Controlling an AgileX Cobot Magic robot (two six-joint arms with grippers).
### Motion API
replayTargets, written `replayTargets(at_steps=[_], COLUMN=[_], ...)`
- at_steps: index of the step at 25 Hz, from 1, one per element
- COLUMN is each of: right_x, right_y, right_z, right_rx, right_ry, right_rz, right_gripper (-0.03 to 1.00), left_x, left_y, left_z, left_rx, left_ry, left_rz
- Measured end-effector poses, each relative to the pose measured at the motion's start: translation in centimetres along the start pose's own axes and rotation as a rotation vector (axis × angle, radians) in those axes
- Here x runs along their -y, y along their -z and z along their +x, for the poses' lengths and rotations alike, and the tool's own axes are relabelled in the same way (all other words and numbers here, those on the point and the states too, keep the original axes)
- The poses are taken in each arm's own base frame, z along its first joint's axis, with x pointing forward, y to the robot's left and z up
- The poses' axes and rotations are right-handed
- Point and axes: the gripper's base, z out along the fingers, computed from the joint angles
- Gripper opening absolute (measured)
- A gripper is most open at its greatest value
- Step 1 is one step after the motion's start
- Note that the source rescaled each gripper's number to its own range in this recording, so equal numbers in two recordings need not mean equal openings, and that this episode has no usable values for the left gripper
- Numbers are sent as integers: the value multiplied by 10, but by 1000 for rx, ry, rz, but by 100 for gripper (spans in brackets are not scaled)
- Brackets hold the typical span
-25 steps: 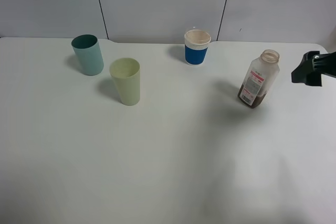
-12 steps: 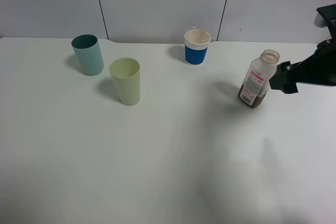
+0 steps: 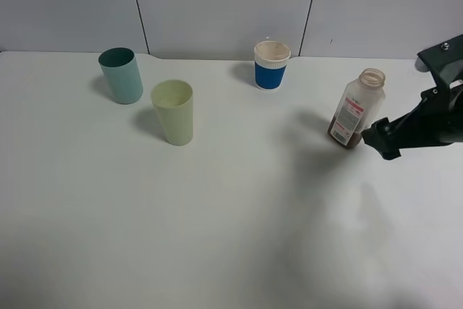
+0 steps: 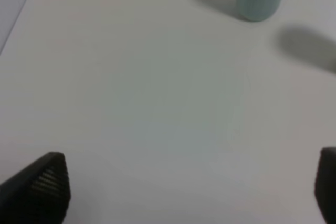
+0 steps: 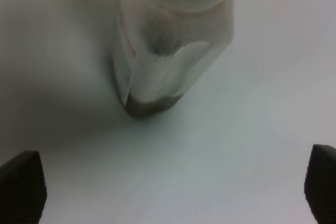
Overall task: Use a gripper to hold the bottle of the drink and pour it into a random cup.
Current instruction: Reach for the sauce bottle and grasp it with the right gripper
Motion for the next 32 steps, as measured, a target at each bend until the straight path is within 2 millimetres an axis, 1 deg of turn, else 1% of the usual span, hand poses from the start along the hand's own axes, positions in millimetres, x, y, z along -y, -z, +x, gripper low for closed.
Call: replayTargets(at_steps=[6,10,14,23,29,32], right_x=[-8,-12,-15,-13,-14,-16], right_y=[-3,-6,-10,-27,-38,-42], right_z=[20,34,49,56,58,59], right_rx=[97,174,192,173,205,207], right_ry=[47,10,-26,-99,-279,-321], right_rz=[25,62,87,125,112,87], right_gripper=[100,100,100,100,100,100], left_x=[0,0,0,0,0,0], left_y=[0,0,0,0,0,0], left_z=[0,0,0,0,0,0], left_rx=[0,0,0,0,0,0], left_ry=[0,0,0,0,0,0], left_rz=[0,0,0,0,0,0])
